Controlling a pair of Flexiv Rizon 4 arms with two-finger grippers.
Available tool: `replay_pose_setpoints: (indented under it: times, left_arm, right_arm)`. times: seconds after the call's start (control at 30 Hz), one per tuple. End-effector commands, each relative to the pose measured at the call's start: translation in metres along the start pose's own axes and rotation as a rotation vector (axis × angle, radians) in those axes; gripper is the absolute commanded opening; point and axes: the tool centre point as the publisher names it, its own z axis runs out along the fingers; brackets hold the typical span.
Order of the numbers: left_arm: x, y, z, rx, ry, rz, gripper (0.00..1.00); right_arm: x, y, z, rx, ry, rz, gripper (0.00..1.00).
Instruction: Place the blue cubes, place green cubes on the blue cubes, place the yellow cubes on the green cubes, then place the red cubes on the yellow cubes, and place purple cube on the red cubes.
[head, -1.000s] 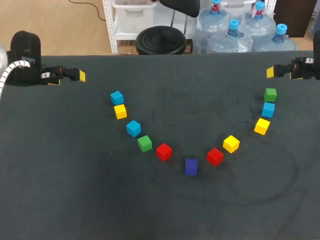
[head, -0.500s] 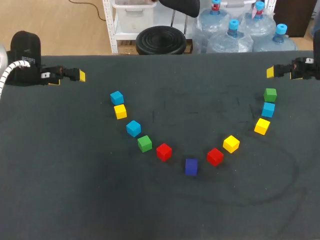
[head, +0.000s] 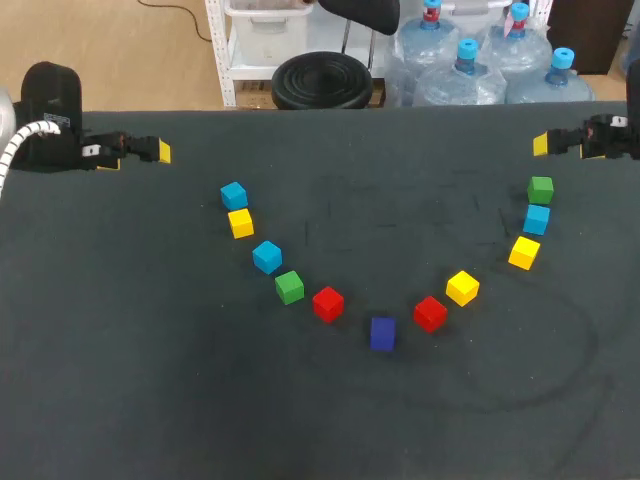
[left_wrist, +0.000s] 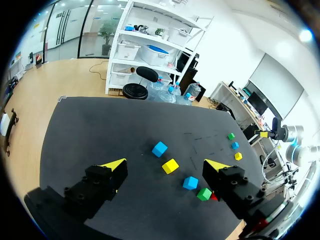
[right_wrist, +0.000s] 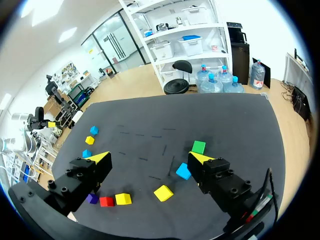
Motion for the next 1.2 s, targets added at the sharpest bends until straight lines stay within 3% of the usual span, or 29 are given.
replay_pose_setpoints:
  times: [0.03,0.77,1.03,1.2]
  left_arm:
    - [0.001,0.002,0.001,0.009,-0.007,0.002,1.00]
    - [0.001,0.002,0.001,0.009,-0.007,0.002,1.00]
    - [0.001,0.002,0.001,0.009,-0.007,0.002,1.00]
    - [0.001,0.002,0.001,0.009,-0.007,0.002,1.00]
  right_arm:
    - [0.000,0.001,-0.001,0.004,0.001,0.000,1.00]
    - [0.000,0.001,-0.001,0.004,0.001,0.000,1.00]
    - [-0.001,-0.041,-0.009,0.058,0.110,0.062,1.00]
    - [-0.010,-0.054,-0.006,0.069,0.167,0.019,1.00]
